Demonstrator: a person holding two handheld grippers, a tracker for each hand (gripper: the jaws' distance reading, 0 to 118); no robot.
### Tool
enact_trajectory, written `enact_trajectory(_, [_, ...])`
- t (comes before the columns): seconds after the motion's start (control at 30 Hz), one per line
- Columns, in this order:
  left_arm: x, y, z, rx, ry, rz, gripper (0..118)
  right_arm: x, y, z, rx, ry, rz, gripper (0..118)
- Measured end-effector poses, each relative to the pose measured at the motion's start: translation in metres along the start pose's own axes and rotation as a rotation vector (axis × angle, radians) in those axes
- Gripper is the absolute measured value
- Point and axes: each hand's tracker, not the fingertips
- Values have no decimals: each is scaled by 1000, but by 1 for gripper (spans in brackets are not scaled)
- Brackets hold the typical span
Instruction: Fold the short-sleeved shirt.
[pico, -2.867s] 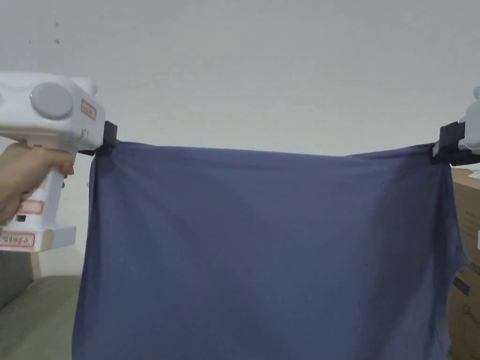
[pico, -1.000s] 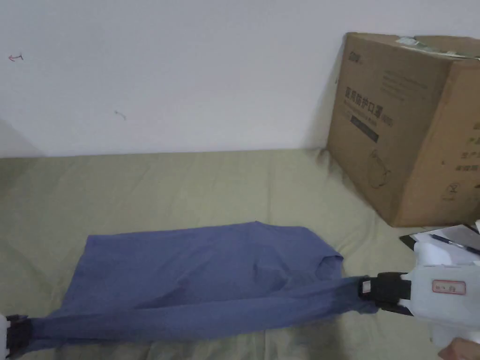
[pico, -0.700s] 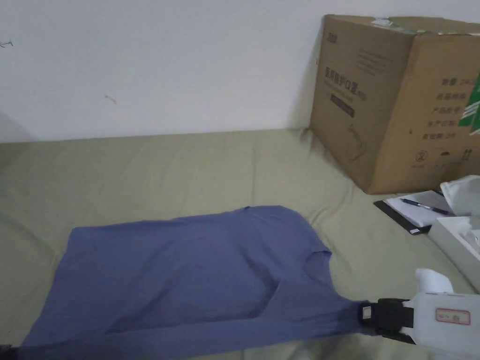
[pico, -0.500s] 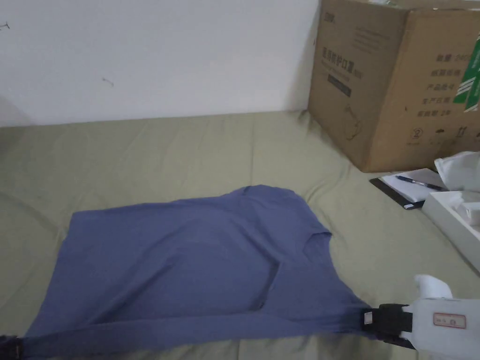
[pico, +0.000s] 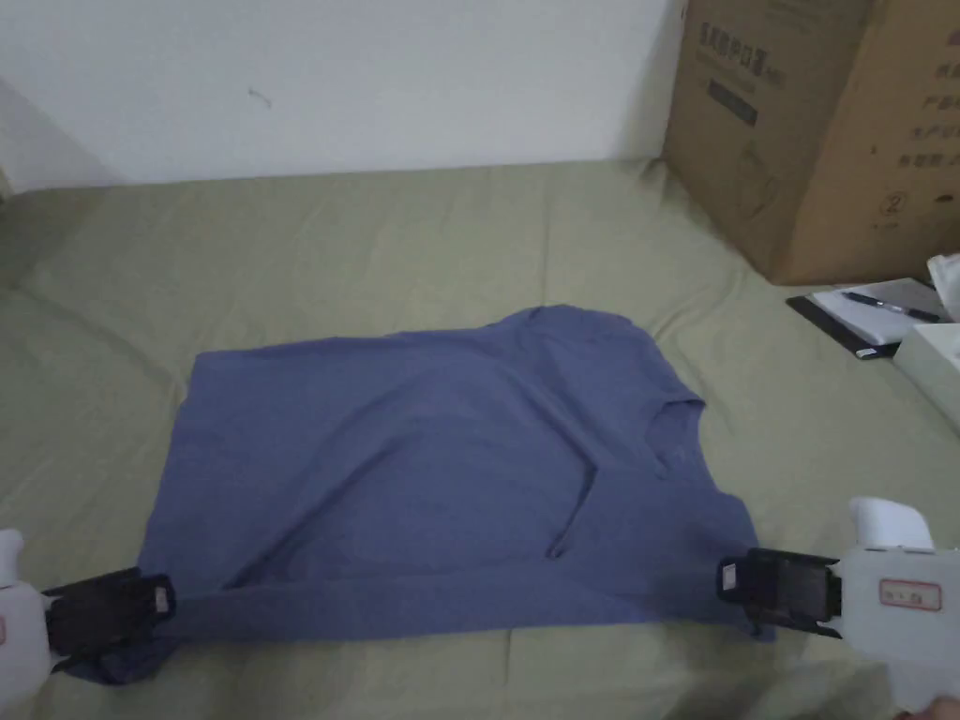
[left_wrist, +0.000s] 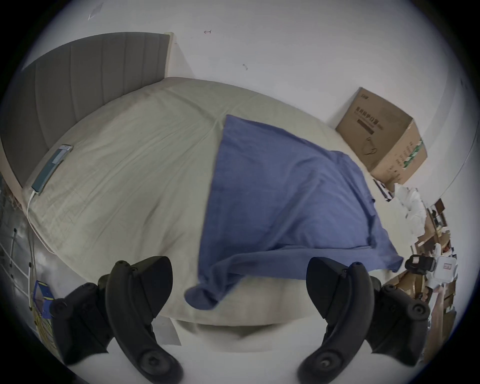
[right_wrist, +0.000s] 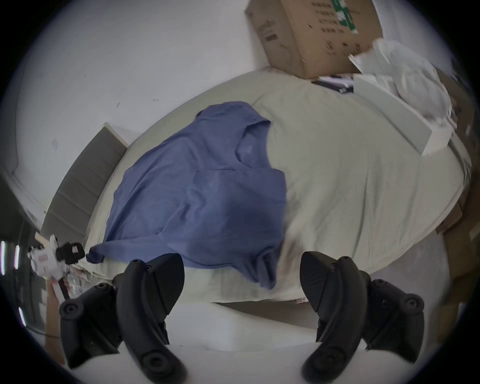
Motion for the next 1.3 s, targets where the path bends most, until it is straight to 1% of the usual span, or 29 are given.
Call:
enact_trajectory(0.13, [10,-6,23,17,-8,-52,106,-27,-7,30,89,24,128,96])
enact_trajectory(0.17, [11,-8,27,34,-6,-54,106,-30,-7,35,95,28,140,92])
enact_trajectory(0.2, [12,-12,31,45,-9,-53,104,-34,-8,40,107,35,137,77])
enact_trajectory(0.23, [11,-16,33,44,-14,-56,96,-38,-10,44,124,41,129,54])
enact_trajectory(0.27, [10,-20,32,45,-16,-58,80,-42,-11,47,141,41,106,26])
enact_trajectory(0.3, [10,-25,31,32,-3,-69,43,-44,-12,48,155,41,88,3])
enact_trajectory(0.33, [10,-32,31,19,26,-75,13,-46,-16,46,181,42,79,2])
enact_trajectory(0.37, [8,-39,30,20,42,-74,2,-47,-20,45,185,58,78,0])
enact_trajectory(0.43, [2,-52,29,24,45,-64,0,-50,-23,37,140,64,93,0])
enact_trajectory(0.47, [-2,-56,28,-9,33,-40,0,-52,-26,32,128,56,97,0])
enact_trajectory(0.53, [-7,-66,28,-14,34,-2,0,-55,-32,23,105,46,107,0])
enact_trajectory(0.6, [-9,-70,29,-11,44,-4,0,-56,-36,16,88,33,101,0])
enact_trajectory(0.67, [-8,-69,29,2,73,-34,0,-58,-39,13,84,26,105,0])
enact_trajectory(0.77, [-13,-59,32,39,68,-40,15,-58,-40,10,70,44,93,0])
enact_trajectory(0.8, [-14,-54,32,46,60,-33,50,-57,-40,9,64,46,89,0])
enact_trajectory(0.83, [-14,-47,29,42,57,-29,78,-55,-39,8,60,41,87,0])
enact_trajectory(0.87, [-14,-43,26,42,57,-28,98,-54,-39,8,58,32,88,0])
enact_trajectory(0.9, [-14,-39,22,52,58,-29,104,-53,-39,7,54,23,89,0])
enact_trajectory(0.97, [-12,-30,11,71,72,-36,104,-47,-40,8,49,17,80,0])
enact_trajectory(1.03, [-13,-22,-8,51,95,-56,104,-41,-41,8,40,17,67,0])
enact_trajectory(1.07, [-14,-20,-17,27,96,-66,99,-38,-42,8,37,12,63,0])
enact_trajectory(1.1, [-14,-19,-25,-20,116,-52,74,-36,-43,9,34,4,56,0])
enact_trajectory(1.13, [-14,-19,-32,-45,122,-36,39,-32,-43,9,30,-1,44,0])
enact_trajectory(1.17, [-13,-21,-36,-48,128,-30,7,-29,-43,11,31,-3,29,0])
enact_trajectory(1.23, [-12,-28,-37,-9,113,-11,4,-22,-42,13,34,2,-10,0])
enact_trajectory(1.27, [-12,-28,-38,-27,98,-6,4,-19,-41,13,34,-3,-25,0])
enact_trajectory(1.3, [-12,-26,-40,-56,92,10,4,-16,-39,11,28,-26,-46,15])
